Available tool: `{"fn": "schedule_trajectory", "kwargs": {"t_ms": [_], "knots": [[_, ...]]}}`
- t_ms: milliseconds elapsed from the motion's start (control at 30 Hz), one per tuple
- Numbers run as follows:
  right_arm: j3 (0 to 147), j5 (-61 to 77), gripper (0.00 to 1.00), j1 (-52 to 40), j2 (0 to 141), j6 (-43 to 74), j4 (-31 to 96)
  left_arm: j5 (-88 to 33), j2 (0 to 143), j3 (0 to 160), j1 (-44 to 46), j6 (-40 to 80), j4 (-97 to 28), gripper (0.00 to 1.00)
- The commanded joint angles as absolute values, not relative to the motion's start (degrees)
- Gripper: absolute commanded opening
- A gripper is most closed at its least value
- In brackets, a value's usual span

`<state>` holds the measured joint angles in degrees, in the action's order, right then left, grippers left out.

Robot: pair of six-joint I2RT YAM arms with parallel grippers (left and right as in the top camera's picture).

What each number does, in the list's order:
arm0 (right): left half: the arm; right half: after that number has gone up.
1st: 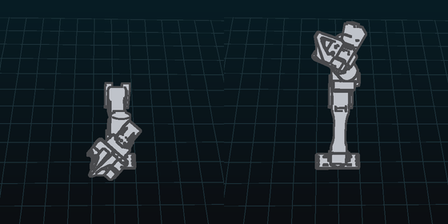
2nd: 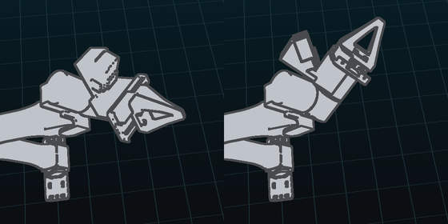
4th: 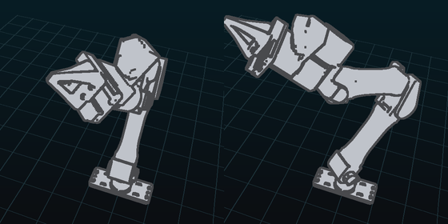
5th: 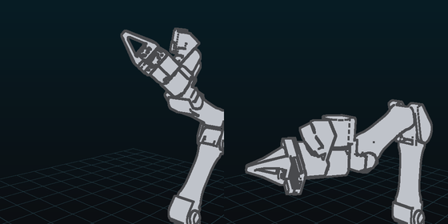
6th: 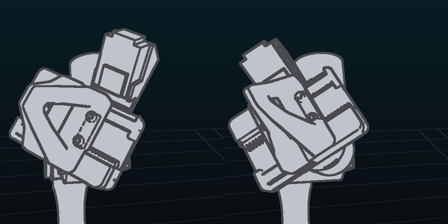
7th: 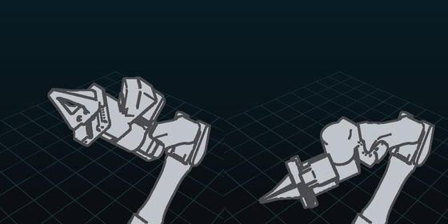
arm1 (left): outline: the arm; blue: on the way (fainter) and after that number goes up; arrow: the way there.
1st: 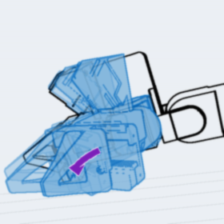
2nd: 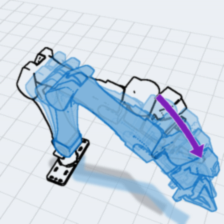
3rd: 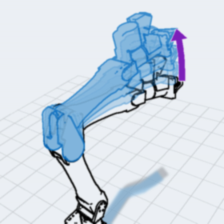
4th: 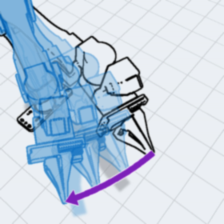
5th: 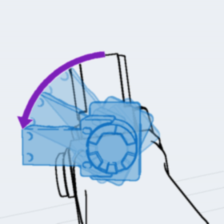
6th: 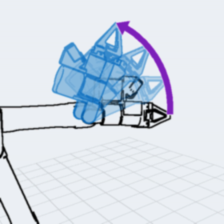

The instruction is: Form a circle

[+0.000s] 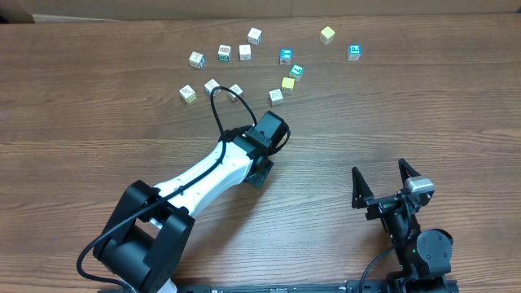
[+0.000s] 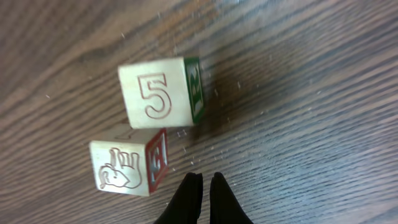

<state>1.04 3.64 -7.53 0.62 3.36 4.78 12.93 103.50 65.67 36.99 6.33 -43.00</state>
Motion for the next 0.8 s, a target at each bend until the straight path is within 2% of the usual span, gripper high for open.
{"fn": "schedule_trajectory", "kwargs": {"t_ms": [0,767], "knots": [[0.47,3.75,1.0,-7.4,0.16,3.14,4.58,13.93,102.85,64.01,36.67,7.97,-42.11,0.04],[0.47,3.75,1.0,-7.4,0.16,3.14,4.58,16.99,102.85,63.72,36.67,9.56,-40.47,0.04]]}}
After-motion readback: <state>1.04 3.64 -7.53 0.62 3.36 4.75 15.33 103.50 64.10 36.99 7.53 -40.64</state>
